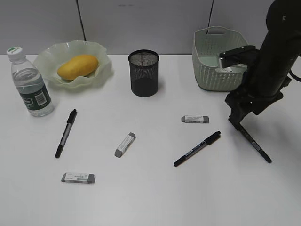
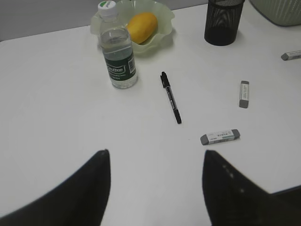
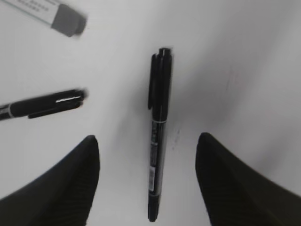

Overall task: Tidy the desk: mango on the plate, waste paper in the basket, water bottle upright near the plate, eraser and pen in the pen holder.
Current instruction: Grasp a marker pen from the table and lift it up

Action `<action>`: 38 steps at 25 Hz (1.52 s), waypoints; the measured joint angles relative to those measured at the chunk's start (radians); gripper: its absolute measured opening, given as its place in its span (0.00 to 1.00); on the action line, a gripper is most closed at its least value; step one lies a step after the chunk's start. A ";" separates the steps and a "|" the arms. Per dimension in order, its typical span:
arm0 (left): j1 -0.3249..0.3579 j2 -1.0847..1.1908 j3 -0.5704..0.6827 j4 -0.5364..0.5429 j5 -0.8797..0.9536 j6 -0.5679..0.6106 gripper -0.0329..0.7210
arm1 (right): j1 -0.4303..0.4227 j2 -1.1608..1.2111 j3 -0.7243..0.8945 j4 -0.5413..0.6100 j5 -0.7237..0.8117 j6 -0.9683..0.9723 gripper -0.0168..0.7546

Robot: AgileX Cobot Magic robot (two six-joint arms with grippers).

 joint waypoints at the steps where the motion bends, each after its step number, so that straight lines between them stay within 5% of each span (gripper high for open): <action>1: 0.000 0.000 0.000 0.000 0.000 0.000 0.67 | -0.010 0.014 -0.010 0.000 -0.005 -0.002 0.68; 20: 0.000 0.000 0.000 0.000 0.000 0.000 0.64 | -0.031 0.179 -0.051 0.034 -0.089 -0.007 0.56; 33: 0.000 0.000 0.000 0.000 0.000 0.000 0.63 | -0.031 0.179 -0.052 0.035 -0.113 -0.007 0.24; 38: 0.000 0.000 0.000 0.000 0.000 0.000 0.62 | -0.031 0.179 -0.052 0.035 -0.113 -0.007 0.21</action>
